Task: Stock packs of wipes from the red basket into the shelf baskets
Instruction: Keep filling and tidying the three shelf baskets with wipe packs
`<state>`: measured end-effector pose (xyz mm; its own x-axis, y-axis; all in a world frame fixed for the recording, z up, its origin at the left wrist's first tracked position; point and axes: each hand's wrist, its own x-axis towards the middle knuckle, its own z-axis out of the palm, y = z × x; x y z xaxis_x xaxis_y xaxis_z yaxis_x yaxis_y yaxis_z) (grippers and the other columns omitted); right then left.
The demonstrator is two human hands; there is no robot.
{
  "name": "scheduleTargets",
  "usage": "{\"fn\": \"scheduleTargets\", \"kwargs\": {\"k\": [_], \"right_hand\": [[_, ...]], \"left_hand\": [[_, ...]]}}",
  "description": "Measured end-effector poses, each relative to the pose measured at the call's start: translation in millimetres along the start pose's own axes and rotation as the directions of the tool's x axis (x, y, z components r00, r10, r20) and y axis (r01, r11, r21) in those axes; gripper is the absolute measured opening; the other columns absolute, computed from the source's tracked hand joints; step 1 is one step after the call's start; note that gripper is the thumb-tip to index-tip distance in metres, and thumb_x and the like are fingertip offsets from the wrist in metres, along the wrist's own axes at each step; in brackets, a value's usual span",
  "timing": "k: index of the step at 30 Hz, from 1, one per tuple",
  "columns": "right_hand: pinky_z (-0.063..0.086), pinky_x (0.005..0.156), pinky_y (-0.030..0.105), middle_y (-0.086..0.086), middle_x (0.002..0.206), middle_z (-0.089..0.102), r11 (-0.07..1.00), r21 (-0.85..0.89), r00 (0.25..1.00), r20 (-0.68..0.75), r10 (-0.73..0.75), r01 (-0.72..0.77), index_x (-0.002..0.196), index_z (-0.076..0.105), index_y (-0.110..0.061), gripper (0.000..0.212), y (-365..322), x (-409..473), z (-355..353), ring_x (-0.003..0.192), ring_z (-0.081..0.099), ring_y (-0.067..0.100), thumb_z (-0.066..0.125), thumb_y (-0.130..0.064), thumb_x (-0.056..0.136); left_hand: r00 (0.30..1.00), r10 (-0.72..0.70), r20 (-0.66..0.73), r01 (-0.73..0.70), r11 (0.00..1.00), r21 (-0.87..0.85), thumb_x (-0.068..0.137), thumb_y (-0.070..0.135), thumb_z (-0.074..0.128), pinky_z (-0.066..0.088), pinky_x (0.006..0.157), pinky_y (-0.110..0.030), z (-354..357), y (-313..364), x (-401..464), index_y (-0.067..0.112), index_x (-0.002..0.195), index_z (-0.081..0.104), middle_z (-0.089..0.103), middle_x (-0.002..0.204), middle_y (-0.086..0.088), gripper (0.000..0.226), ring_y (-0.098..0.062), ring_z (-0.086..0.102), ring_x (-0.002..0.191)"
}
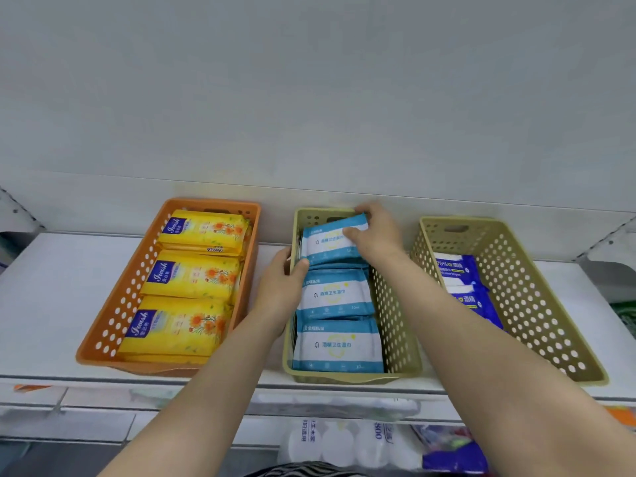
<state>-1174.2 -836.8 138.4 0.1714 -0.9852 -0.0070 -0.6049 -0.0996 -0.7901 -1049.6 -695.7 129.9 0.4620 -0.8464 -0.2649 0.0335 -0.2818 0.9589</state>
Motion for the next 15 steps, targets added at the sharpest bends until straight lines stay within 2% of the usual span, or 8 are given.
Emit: {"fn": "scheduleTargets", "kwargs": {"k": [3, 5, 6, 7, 8, 10, 12, 15], "right_hand": [[0.034, 0.099, 0.024, 0.006, 0.129, 0.05, 0.967, -0.201, 0.985, -0.042, -0.167, 0.155, 0.131, 0.055, -0.016, 0.048, 2.1, -10.9, 10.5, 0.122, 0.046, 0.023, 0.073, -0.022, 0.086], [0.035, 0.104, 0.03, 0.007, 0.132, 0.051, 0.912, -0.333, 0.959, -0.066, -0.274, 0.238, 0.133, 0.056, -0.019, 0.044, 3.8, -19.5, 16.5, 0.126, 0.041, 0.025, 0.066, -0.03, 0.092], [0.033, 0.108, 0.035, 0.007, 0.139, 0.049, 0.887, -0.383, 0.96, -0.001, -0.281, 0.26, 0.138, 0.054, -0.022, 0.044, 4.9, -23.3, 20.6, 0.133, 0.038, 0.026, 0.058, -0.036, 0.096], [0.029, 0.114, 0.039, 0.008, 0.15, 0.041, 0.871, -0.412, 0.963, 0.114, -0.244, 0.269, 0.145, 0.047, -0.027, 0.047, 7.8, -26.8, 26.2, 0.142, 0.029, 0.027, 0.048, -0.042, 0.1], [0.02, 0.12, 0.042, 0.007, 0.162, 0.025, 0.862, -0.432, 0.953, 0.253, -0.164, 0.264, 0.152, 0.035, -0.032, 0.052, 11.4, -29.9, 31.5, 0.15, 0.015, 0.026, 0.036, -0.048, 0.103], [0.004, 0.124, 0.047, 0.001, 0.167, -0.009, 0.848, -0.468, 0.903, 0.43, -0.028, 0.249, 0.158, 0.009, -0.039, 0.058, 18.4, -32.4, 37.0, 0.153, -0.012, 0.022, 0.018, -0.056, 0.103], [-0.005, 0.123, 0.047, -0.001, 0.165, -0.02, 0.834, -0.488, 0.893, 0.45, -0.013, 0.258, 0.157, -0.001, -0.041, 0.059, 20.3, -33.6, 36.3, 0.151, -0.022, 0.019, 0.009, -0.06, 0.101], [-0.013, 0.122, 0.046, -0.003, 0.163, -0.025, 0.785, -0.532, 0.907, 0.412, -0.086, 0.316, 0.157, -0.005, -0.039, 0.06, 18.4, -43.1, 35.6, 0.147, -0.03, 0.017, 0.004, -0.059, 0.101]], "left_hand": [[1.0, 0.012, -0.004, -0.012, 1.0, -0.002, 0.103, 0.025, 0.051, 0.055, 0.071, -0.027, -0.1, -2.9, 1.4, 0.03, 0.125, 0.056, 0.067, 0.104, 0.01, 0.024, -0.007, 0.067, 0.092], [0.999, 0.036, -0.014, -0.036, 0.999, 0.022, 0.103, 0.025, 0.051, 0.053, 0.07, -0.025, -0.2, -4.4, 2.1, 0.029, 0.125, 0.056, 0.066, 0.103, 0.013, 0.024, -0.005, 0.065, 0.092], [0.999, 0.05, -0.022, -0.049, 0.998, 0.036, 0.103, 0.025, 0.051, 0.053, 0.069, -0.024, 0.0, -5.2, 2.8, 0.029, 0.126, 0.056, 0.066, 0.103, 0.013, 0.024, -0.005, 0.065, 0.092], [0.998, 0.061, -0.029, -0.06, 0.997, 0.052, 0.103, 0.025, 0.051, 0.053, 0.07, -0.025, 0.3, -6.0, 3.4, 0.029, 0.127, 0.057, 0.066, 0.103, 0.012, 0.025, -0.005, 0.065, 0.092], [0.997, 0.067, -0.033, -0.065, 0.996, 0.063, 0.102, 0.025, 0.051, 0.054, 0.071, -0.026, 0.5, -6.5, 3.9, 0.028, 0.127, 0.057, 0.066, 0.104, 0.012, 0.026, -0.006, 0.065, 0.092], [0.997, 0.063, -0.033, -0.061, 0.996, 0.066, 0.102, 0.025, 0.052, 0.056, 0.074, -0.028, 0.8, -7.2, 4.8, 0.029, 0.129, 0.057, 0.067, 0.107, 0.01, 0.027, -0.008, 0.066, 0.094], [0.998, 0.059, -0.036, -0.056, 0.996, 0.076, 0.102, 0.027, 0.052, 0.058, 0.077, -0.031, 1.1, -8.1, 5.5, 0.029, 0.129, 0.057, 0.067, 0.108, 0.008, 0.027, -0.009, 0.067, 0.095], [0.997, 0.07, -0.042, -0.066, 0.993, 0.096, 0.102, 0.028, 0.051, 0.059, 0.081, -0.036, 1.2, -9.9, 6.2, 0.028, 0.13, 0.058, 0.068, 0.11, 0.007, 0.028, -0.011, 0.067, 0.097]]}}
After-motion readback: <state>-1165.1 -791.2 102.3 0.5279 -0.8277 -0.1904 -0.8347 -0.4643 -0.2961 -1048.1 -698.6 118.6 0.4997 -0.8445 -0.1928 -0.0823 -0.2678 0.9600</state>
